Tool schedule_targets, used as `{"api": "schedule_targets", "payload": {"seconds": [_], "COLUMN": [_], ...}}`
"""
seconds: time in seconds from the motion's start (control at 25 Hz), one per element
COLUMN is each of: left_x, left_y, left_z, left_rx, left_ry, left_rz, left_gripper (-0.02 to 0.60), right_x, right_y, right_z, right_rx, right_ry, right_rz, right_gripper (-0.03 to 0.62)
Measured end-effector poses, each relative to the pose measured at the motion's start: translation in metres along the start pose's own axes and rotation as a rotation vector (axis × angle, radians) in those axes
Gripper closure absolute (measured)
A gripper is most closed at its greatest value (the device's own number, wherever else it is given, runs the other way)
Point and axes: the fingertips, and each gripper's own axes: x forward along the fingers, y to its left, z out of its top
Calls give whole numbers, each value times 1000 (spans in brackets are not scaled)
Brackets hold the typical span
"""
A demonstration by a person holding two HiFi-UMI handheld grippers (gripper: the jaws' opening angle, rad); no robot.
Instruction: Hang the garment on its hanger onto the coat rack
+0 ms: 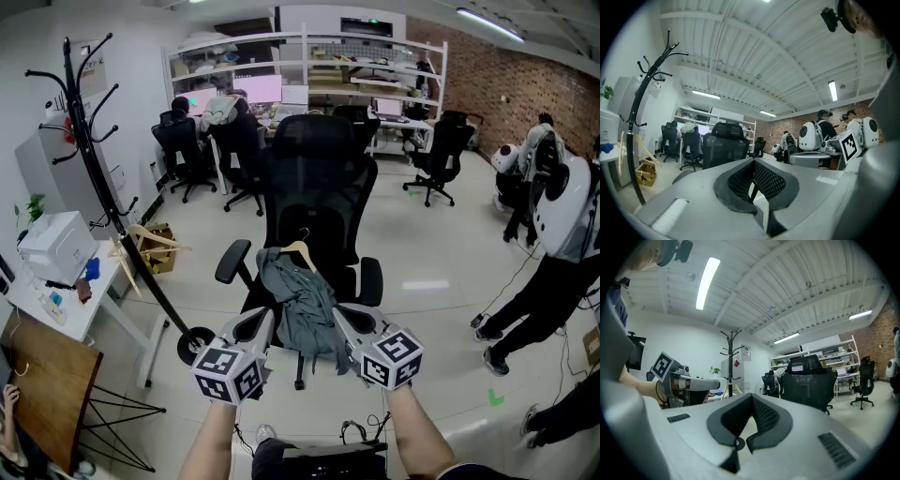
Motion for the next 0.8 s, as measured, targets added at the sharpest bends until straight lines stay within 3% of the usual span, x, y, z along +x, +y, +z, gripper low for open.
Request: {"api": "schedule_targets", "payload": {"seconds": [0.12, 0.32, 0.8], "left_x": [7, 24, 109], "left_y": [4, 20, 93], "left_z": [1, 1, -6], "left_rx": [3, 8, -40], "left_ry": [7, 17, 35], "left_rz": [0, -11, -77], "left_gripper": [581, 581, 581], "right_x": [5, 20, 105], "right_y": [-5, -30, -81], "right_z": [-1, 0, -2], "right_rx": [7, 39, 21], "right_ry": [-3, -53, -2], "right_rz": [-2, -91, -142], "right_gripper": [589, 592, 569]}}
